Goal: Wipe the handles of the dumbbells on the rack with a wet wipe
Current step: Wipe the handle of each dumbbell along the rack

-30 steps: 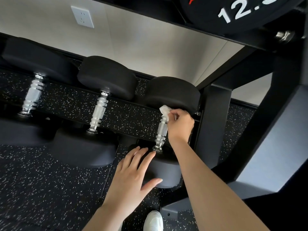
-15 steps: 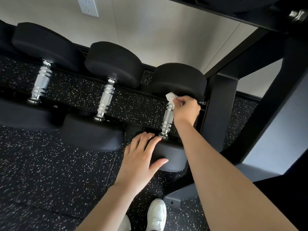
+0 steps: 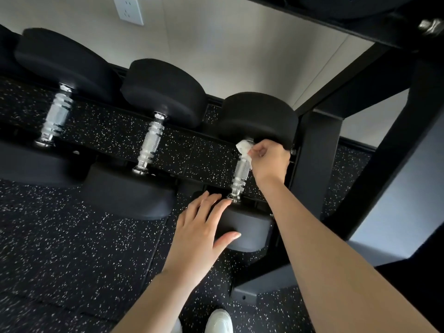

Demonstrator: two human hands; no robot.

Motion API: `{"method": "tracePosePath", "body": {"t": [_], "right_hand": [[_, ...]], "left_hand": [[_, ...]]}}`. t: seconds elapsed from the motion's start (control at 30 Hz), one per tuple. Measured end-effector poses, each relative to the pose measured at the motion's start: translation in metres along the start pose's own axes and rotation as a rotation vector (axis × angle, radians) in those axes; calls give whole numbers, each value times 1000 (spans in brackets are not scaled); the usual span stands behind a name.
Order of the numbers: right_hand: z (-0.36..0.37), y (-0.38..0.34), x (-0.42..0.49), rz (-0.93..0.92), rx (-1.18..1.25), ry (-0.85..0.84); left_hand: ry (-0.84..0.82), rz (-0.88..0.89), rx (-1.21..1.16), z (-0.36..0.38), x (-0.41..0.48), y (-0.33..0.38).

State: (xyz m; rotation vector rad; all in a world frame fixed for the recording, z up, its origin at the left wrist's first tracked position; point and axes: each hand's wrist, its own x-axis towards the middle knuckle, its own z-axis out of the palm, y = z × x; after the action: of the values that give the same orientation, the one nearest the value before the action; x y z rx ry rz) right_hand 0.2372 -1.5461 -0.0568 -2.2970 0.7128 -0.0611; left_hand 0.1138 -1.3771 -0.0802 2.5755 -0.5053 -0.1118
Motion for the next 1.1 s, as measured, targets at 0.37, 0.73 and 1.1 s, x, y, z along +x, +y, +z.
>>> {"method": "tracePosePath", "body": {"t": [0.37,0.73,1.1], "right_hand": [[-6,31,-46,19,-10,-438],[-10,51,-42,154,158,-432],[-2,47,-44,272,394,-179]], "left_hand": [[6,3,-6,0,1,0],[-43,1,6,0,1,-1],[-23,13,13,0,0,0]]}}
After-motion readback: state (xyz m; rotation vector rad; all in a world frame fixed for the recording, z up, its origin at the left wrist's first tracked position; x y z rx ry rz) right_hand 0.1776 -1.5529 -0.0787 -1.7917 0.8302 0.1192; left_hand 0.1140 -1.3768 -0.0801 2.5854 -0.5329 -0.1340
